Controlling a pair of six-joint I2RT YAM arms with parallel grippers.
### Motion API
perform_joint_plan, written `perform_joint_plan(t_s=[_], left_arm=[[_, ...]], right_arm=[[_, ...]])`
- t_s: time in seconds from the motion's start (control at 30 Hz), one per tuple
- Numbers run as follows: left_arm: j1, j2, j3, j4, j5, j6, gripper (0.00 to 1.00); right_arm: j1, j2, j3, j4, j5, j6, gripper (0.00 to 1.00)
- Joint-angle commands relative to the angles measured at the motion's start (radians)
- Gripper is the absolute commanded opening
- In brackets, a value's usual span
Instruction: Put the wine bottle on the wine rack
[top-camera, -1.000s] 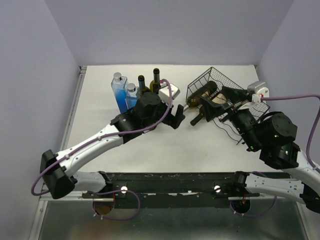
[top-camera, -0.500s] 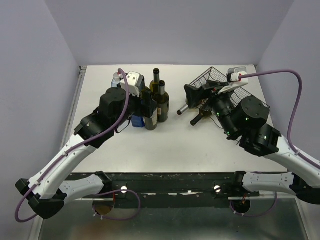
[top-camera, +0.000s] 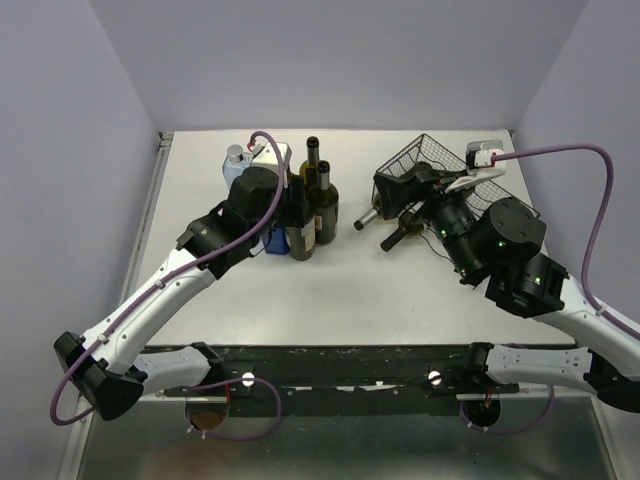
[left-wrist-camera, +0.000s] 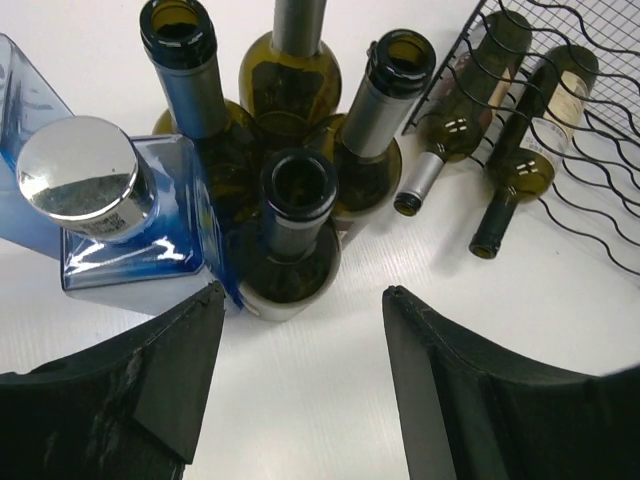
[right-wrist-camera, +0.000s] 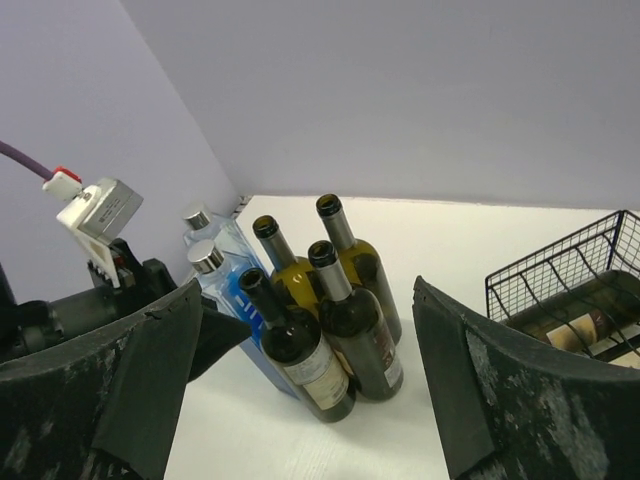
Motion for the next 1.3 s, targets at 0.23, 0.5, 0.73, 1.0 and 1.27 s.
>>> perform_joint_plan(t_s=[0.23,0.5,0.73,1.0,1.27], left_arm=[[0.042,0.116,-0.003,0.165,-0.052,0.089,0.72],[0.07,0.196,0.009,0.211,-0.037,0.097,0.6],[0.073,0.196,0.001,0.231,0.001,0.126,0.31],[0.073,0.126,0.059,0.173,0.121,0.195,0.0],[0.069,0.04,0.279,-0.078,0.332,0.254,0.0]], right_arm=[[0.006,-0.045,-0.043,-0.051,0.024,0.069,0.91],[0.005,-0.06,-0.072,-0.073,0.014,0.089,0.91],[0.006,-0.068,-0.103,-0.084,-0.002,0.086,0.91],[0.006,-0.089,-0.186,-0.051,-0.182,-0.094,1.0],[0.006,-0.097,-0.313,0.041,-0.462,-0.182,1.0]])
